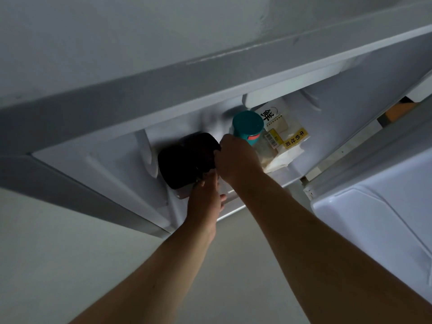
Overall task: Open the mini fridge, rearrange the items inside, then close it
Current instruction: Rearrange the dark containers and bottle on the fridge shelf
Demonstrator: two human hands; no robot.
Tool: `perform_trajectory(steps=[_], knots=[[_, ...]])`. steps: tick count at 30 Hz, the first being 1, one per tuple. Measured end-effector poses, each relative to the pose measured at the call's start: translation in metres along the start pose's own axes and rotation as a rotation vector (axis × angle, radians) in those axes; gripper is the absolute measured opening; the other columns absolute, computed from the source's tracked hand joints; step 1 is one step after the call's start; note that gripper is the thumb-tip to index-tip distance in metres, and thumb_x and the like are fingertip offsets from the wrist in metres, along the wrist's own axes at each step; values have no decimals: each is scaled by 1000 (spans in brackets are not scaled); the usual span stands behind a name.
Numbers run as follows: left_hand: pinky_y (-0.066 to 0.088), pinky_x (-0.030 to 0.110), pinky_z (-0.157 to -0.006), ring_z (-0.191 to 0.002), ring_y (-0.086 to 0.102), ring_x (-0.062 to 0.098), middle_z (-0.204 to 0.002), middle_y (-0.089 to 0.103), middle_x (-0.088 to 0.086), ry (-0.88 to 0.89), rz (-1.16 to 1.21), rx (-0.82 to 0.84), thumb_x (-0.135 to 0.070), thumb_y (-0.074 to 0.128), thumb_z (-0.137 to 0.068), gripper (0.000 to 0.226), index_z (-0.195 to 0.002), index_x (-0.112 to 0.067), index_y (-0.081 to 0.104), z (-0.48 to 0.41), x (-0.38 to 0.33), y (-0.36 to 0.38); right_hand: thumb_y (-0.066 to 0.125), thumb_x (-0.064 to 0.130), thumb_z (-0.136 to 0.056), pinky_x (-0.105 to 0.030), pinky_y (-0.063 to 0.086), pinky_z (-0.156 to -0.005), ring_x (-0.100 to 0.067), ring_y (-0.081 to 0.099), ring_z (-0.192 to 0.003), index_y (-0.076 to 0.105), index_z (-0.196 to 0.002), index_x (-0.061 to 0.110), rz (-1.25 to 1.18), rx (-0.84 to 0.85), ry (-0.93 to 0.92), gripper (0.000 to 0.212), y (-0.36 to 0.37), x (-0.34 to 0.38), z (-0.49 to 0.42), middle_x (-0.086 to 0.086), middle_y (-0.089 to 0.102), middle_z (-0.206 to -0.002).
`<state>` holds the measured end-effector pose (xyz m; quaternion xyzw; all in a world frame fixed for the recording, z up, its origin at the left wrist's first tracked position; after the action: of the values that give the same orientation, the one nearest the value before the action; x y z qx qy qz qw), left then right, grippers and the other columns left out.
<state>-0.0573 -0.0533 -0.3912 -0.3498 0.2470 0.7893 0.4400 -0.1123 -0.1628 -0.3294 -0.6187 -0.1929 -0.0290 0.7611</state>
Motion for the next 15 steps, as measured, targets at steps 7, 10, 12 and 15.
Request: perform_trajectory(steps=[7, 10, 12, 15], knots=[[45, 50, -111, -136, 54, 24, -156, 51, 3, 113, -241, -132, -33, 62, -89, 72, -157, -28, 38, 3, 26, -9, 72, 15, -89, -41, 54, -70, -33, 65, -102, 59, -128, 14, 55, -131, -325, 42, 2, -2, 26, -10, 61, -119], [42, 47, -113, -141, 49, 25, -160, 46, 2, 255, -353, -97, -32, 55, -94, 74, -162, -27, 26, 3, 26, -11, 68, 15, -91, -53, 45, -109, -41, 49, -135, 54, -146, 9, 131, -55, -557, 57, 17, 11, 36, -19, 53, -149], [40, 42, -116, -144, 45, 22, -161, 42, 6, 337, -414, -78, -22, 55, -98, 70, -161, -17, 25, -3, 20, -8, 62, 16, -96, -49, 29, -122, -40, 37, -146, 46, -152, 8, 150, 21, -588, 60, 26, 11, 37, -20, 42, -159], [48, 26, -106, -130, 56, 10, -155, 51, 11, 349, -236, 9, 5, 56, -97, 67, -158, -14, 34, -13, 14, 0, 63, 18, -95, -47, 30, -121, -39, 37, -147, 46, -152, 7, 190, -16, -520, 61, 23, -2, 31, -20, 42, -159]])
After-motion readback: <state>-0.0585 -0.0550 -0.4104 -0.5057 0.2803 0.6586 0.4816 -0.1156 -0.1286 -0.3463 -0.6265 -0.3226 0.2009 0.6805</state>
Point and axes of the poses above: each hand's wrist, its own z-axis away from the middle knuckle, its own y-axis out of the palm, x = y × z, the point moved 5 cm from there along -z, towards the middle knuckle
